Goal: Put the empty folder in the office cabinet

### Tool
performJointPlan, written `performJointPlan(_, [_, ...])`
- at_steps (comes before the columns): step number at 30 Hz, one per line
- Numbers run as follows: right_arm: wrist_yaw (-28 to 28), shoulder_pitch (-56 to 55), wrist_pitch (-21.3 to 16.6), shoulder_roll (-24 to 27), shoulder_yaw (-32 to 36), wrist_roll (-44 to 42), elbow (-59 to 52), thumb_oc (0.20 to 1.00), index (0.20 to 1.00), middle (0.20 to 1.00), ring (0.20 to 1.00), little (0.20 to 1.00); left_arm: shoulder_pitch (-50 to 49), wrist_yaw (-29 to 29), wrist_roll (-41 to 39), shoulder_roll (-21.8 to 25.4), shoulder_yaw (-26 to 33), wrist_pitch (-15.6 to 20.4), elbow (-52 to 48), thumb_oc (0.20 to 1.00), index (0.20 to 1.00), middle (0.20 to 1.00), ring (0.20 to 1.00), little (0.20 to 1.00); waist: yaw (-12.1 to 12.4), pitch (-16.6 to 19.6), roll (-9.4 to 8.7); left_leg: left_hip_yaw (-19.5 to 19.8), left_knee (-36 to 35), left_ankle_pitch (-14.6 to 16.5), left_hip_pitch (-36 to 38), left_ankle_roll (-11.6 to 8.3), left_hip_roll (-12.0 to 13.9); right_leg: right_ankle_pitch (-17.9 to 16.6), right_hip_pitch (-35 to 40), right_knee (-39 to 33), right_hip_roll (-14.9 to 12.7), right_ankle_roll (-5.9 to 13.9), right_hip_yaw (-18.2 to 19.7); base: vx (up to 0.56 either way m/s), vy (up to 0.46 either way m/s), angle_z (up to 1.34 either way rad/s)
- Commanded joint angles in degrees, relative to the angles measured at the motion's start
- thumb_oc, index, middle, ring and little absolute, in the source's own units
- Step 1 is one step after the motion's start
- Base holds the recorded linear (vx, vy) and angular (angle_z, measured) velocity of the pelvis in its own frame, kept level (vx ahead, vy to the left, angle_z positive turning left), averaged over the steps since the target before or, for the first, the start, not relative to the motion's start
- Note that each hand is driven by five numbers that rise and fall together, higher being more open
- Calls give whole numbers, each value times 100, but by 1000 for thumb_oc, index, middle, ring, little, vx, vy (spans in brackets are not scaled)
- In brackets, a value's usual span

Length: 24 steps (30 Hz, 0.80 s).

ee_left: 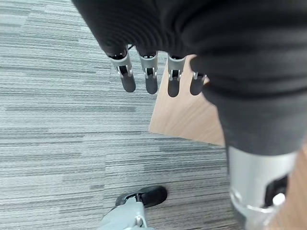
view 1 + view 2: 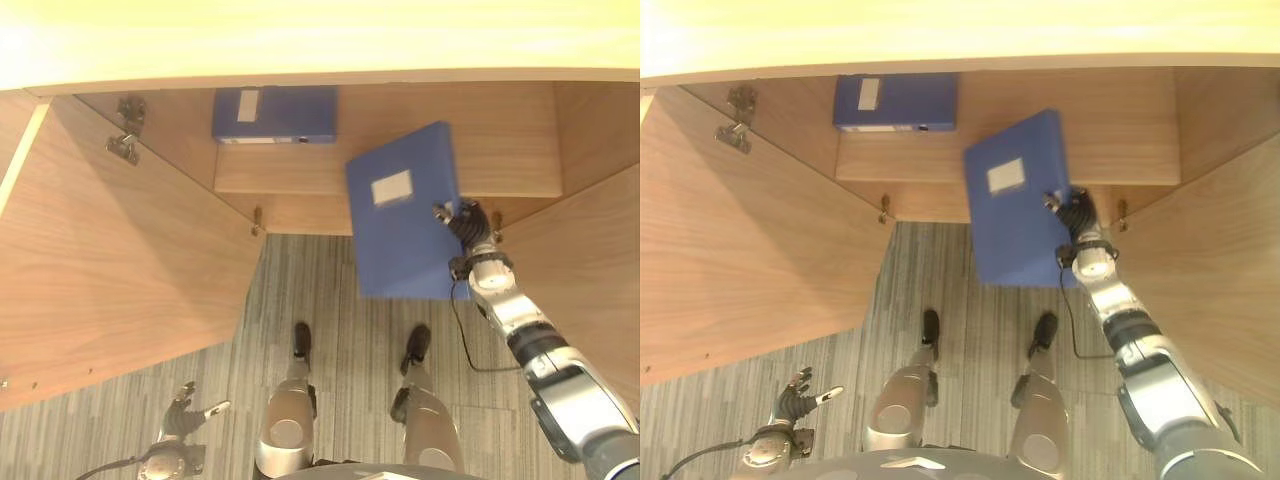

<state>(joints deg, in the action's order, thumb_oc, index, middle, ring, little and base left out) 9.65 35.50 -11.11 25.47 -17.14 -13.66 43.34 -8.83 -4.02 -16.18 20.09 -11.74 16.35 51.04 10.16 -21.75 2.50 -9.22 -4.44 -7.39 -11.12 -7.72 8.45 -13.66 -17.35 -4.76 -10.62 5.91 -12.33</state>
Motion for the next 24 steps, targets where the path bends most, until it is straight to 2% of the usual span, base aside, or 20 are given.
performJointPlan(1, [393, 347, -453, 214, 410, -1082, 231, 200, 200, 200, 200, 200, -135, 135, 155, 411, -307, 42, 69, 1000, 1000, 1000, 1000, 1000, 80, 366, -63, 359, 467, 202, -708, 185, -226, 410, 320, 79, -538, 530, 146, -8, 111, 5])
performJointPlan(5, [517, 729, -536, 190, 772, -1647, 848, 200, 200, 200, 200, 200, 48, 159, 128, 378, -470, 33, 92, 1000, 1000, 1000, 1000, 1000, 159, 342, -45, 390, 691, 331, -914, 242, -397, 365, 283, 64, -655, 580, 108, -2, 92, 6])
performJointPlan(9, [912, 1227, -610, 163, 1192, -2089, 1431, 200, 200, 200, 200, 200, 309, 246, 65, 325, -734, 27, 26, 1000, 1000, 1000, 1000, 1000, 270, 358, -19, 493, 1021, 545, -1193, 350, -666, 294, 288, 77, -905, 679, 2, 22, 140, 19])
performJointPlan(10, [1185, 1456, -646, 127, 1385, -2265, 1708, 200, 200, 200, 200, 200, 428, 313, 35, 325, -857, 35, -9, 1000, 1000, 1000, 1000, 1000, 327, 356, 21, 578, 1149, 699, -1203, 394, -747, 295, 283, 248, -1044, 711, -67, 25, 124, 33])
performJointPlan(11, [1179, 1485, -652, 138, 1389, -2270, 1727, 200, 200, 200, 200, 200, 454, 315, 32, 324, -859, 35, -4, 1000, 1000, 1000, 1000, 1000, 314, 350, 11, 586, 1160, 668, -1245, 409, -773, 277, 251, 258, -1069, 716, -72, 24, 169, 33])
performJointPlan(12, [1415, 1928, -642, 105, 1481, -2500, 2118, 200, 200, 200, 200, 200, 609, 447, 3, 377, -973, 37, -10, 1000, 1000, 1000, 1000, 1000, 361, 258, 105, 643, 1321, 826, -1249, 479, -812, 267, 94, 704, -1213, 713, -100, -22, 112, 36])
performJointPlan(13, [1408, 1958, -647, 114, 1479, -2508, 2137, 200, 200, 200, 200, 200, 629, 448, 2, 374, -971, 37, -8, 1000, 1000, 1000, 1000, 1000, 354, 243, 99, 642, 1323, 793, -1273, 489, -828, 248, 67, 714, -1229, 711, -95, 19, 164, 35])
performJointPlan(14, [1570, 2331, -570, 133, 1519, -2723, 2495, 200, 200, 200, 200, 200, 814, 567, 45, 441, -1141, 63, 23, 1000, 1000, 1000, 1000, 1000, 420, 126, 184, 688, 1462, 921, -1248, 489, -835, 284, -83, 1093, -1305, 682, -143, 9, 65, 25])
performJointPlan(18, [1639, 2634, -521, 211, 1490, -2951, 2856, 200, 200, 200, 200, 200, 968, 666, -1, 510, -1253, 111, -9, 1000, 1000, 1000, 1000, 1000, 411, -12, 269, 773, 1521, 984, -1224, 499, -933, 305, -267, 1193, -1188, 603, -24, 43, 65, 26])
performJointPlan(20, [1742, 2872, -438, 379, 1491, -3285, 3267, 200, 200, 200, 200, 200, 1050, 669, -74, 502, -1371, 84, -92, 1000, 1000, 1000, 1000, 1000, 393, -29, 319, 877, 1475, 1055, -1123, 473, -1048, 228, -475, 837, -1008, 602, -61, 126, -13, 25])
performJointPlan(24, [1958, 2904, -481, 541, 1690, -3597, 3535, 200, 200, 200, 200, 200, 1117, 690, -92, 447, -1501, 70, -103, 1000, 1000, 1000, 1000, 1000, 349, -43, 363, 1079, 1523, 1183, -1000, 468, -1134, 83, -694, 408, -933, 670, -6, 139, -52, 17])
